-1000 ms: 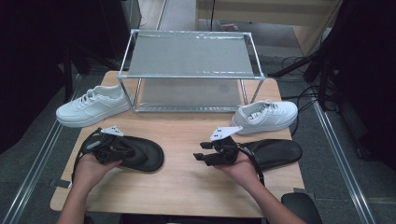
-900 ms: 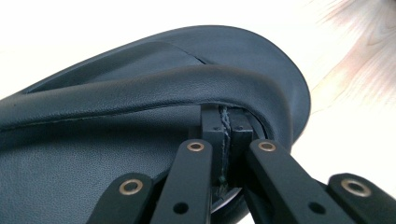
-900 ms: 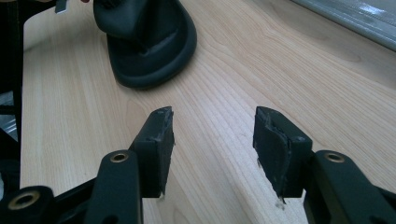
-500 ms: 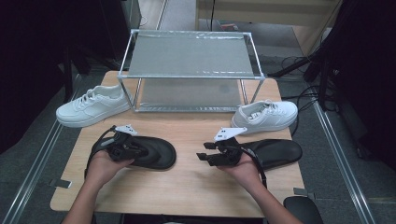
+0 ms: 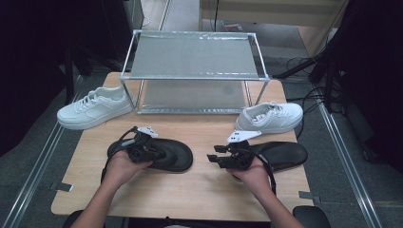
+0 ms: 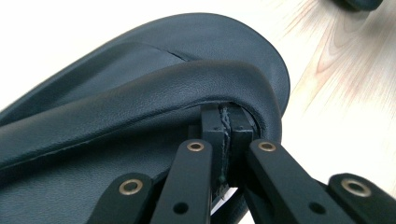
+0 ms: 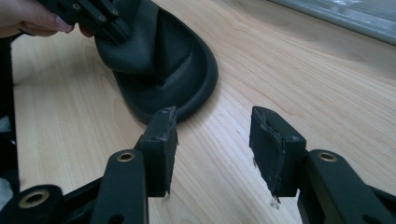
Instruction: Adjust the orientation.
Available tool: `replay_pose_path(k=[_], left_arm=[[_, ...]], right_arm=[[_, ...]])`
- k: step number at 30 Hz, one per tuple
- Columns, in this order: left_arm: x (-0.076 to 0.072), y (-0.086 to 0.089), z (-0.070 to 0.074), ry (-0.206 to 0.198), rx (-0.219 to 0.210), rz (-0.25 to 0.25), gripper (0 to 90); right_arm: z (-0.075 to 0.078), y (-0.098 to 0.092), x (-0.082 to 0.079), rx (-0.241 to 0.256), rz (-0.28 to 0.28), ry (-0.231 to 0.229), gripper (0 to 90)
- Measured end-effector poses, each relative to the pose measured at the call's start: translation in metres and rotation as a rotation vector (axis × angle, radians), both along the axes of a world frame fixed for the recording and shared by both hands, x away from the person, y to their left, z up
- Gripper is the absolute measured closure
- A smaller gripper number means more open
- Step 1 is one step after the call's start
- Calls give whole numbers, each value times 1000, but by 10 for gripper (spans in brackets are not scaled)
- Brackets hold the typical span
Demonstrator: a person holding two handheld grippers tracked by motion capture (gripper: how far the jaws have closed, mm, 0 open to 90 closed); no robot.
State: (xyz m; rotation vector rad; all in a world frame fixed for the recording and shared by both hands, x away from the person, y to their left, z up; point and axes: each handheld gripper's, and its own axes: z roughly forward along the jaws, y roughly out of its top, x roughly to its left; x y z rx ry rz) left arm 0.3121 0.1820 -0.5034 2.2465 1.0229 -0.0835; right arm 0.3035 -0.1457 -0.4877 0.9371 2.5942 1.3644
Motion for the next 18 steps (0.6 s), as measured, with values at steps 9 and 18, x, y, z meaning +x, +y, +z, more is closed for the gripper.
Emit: replay_pose_path(k=[9,18], left_arm=[[7,-28,0,-3,8,-31,896],[9,-54,-2,-17,0,-47,896]], right_arm=[[-1,-5,-5,14,-27,-15,535],[-1,-7,-8,33,-23,-26,589]])
